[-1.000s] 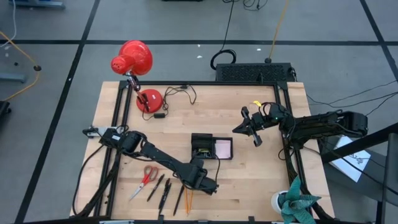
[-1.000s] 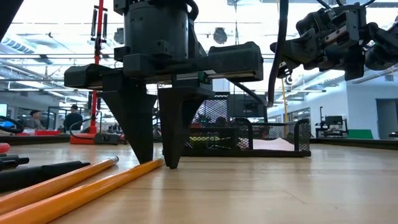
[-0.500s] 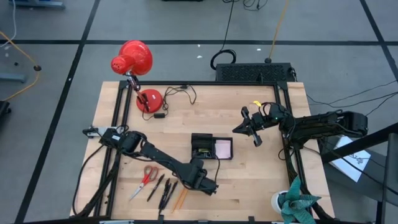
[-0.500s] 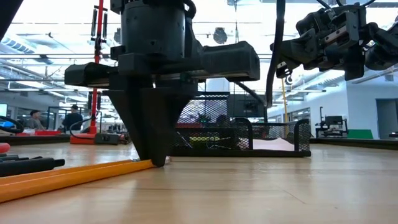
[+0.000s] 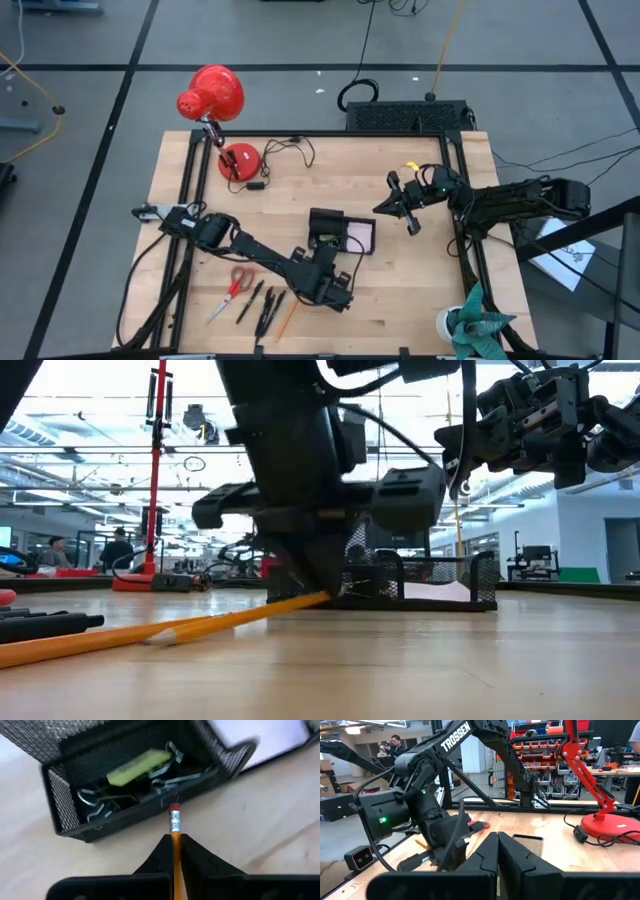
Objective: Pick and place office supplies into organizer
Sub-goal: Put the orange pencil into the black desk organizer
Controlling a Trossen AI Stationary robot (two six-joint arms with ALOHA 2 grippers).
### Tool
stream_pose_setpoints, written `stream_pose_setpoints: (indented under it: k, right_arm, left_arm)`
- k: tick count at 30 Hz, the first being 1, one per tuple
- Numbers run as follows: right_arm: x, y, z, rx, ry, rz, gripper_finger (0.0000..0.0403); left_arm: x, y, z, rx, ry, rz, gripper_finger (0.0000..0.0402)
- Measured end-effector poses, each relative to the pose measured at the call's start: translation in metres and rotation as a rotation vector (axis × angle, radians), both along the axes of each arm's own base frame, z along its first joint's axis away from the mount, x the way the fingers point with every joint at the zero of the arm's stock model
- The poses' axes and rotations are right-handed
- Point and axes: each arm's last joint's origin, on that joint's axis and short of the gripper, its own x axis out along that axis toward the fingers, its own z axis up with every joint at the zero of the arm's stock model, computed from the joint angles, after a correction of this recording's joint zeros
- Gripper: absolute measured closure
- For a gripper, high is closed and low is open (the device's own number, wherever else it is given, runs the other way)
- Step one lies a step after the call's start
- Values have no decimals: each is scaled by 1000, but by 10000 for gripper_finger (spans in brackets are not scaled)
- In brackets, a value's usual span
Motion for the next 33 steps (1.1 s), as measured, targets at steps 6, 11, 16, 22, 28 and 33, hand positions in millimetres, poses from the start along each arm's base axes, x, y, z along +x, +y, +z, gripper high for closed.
stream_pose_setpoints:
  k: [6, 11, 16, 22, 28, 33]
  right_arm:
    - [0, 0, 0, 1, 2, 0, 401]
    - [0, 0, 0, 0, 1, 0, 401]
    - [0, 0, 0, 1, 4, 0, 401]
    - [0, 0, -3, -7, 22, -1, 401]
    - [0, 0, -3, -5, 26, -1, 401]
    - [0, 0, -3, -5, 27, -1, 401]
  left_arm:
    - [1, -2, 1, 6, 0, -30, 396]
    - [5, -8, 18, -10, -79, -85, 399]
    - [6, -13, 38, -13, -128, -156, 393]
    - [5, -15, 41, -101, -68, -244, 399]
    - [1, -19, 38, -242, -5, -244, 392]
    - [-20, -31, 34, -374, 153, -167, 398]
